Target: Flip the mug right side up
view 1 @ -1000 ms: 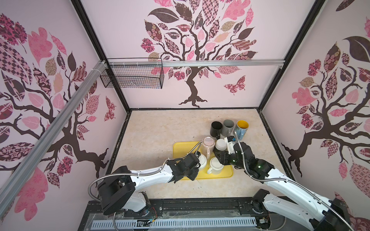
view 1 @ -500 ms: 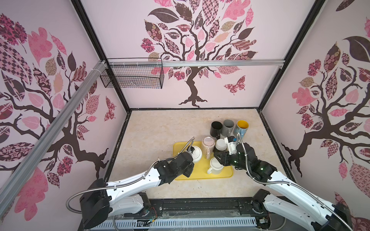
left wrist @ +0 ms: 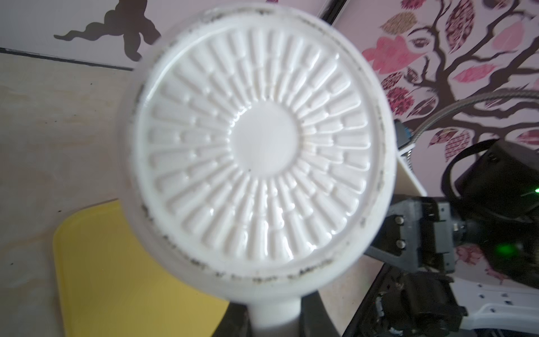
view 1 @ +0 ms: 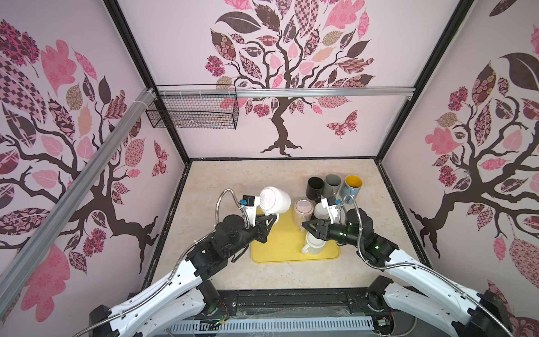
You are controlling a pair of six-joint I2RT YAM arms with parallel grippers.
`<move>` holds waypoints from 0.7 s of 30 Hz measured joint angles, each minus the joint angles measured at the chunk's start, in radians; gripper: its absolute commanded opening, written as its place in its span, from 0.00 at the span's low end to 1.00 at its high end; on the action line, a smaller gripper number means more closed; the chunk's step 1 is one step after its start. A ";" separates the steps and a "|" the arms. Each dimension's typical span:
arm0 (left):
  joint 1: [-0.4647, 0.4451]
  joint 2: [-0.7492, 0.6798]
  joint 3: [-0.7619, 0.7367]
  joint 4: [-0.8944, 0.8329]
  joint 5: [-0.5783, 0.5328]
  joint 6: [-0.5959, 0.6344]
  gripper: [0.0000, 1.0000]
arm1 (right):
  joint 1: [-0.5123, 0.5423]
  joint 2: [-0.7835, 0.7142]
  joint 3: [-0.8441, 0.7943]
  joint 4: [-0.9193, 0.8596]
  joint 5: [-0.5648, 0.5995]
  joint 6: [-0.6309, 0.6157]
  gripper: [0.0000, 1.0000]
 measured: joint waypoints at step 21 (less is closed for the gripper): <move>0.021 0.137 -0.151 0.582 0.270 -0.375 0.00 | 0.001 0.040 -0.047 0.489 -0.150 0.251 0.43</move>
